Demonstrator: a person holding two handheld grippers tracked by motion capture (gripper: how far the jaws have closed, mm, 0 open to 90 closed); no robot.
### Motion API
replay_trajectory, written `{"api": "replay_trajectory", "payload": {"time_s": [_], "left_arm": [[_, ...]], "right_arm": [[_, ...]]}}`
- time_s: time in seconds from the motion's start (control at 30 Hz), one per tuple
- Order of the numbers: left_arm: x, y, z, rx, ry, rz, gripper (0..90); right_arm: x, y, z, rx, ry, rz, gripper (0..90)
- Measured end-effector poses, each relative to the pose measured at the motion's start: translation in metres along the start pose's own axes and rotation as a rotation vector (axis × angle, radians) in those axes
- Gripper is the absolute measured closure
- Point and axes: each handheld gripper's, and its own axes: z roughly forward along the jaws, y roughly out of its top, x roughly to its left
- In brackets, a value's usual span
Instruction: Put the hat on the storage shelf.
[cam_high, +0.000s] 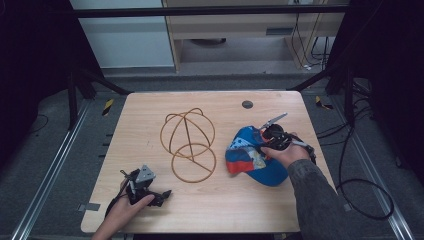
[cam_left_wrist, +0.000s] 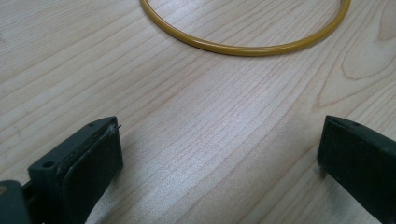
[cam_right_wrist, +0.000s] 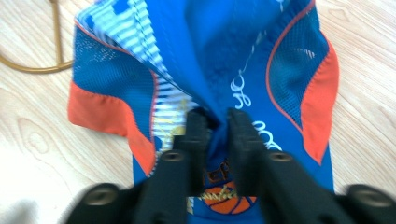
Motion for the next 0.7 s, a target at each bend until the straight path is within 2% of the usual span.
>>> {"api": "replay_trajectory", "payload": {"time_s": [0.1, 0.27, 0.43, 0.7], "left_arm": [[0.000, 0.000, 0.000, 0.000, 0.000, 0.000, 0.0], [0.000, 0.000, 0.000, 0.000, 0.000, 0.000, 0.0], [0.000, 0.000, 0.000, 0.000, 0.001, -0.001, 0.0], [-0.001, 0.000, 0.000, 0.000, 0.001, -0.002, 0.0]], "right_arm": [[0.002, 0.000, 0.000, -0.003, 0.014, -0.014, 89.7], [0.002, 0.000, -0.007, -0.017, 0.019, -0.014, 90.0], [0.005, -0.001, -0.026, -0.050, 0.037, -0.027, 90.0], [0.010, 0.001, -0.054, -0.105, 0.032, -0.051, 90.0]]}}
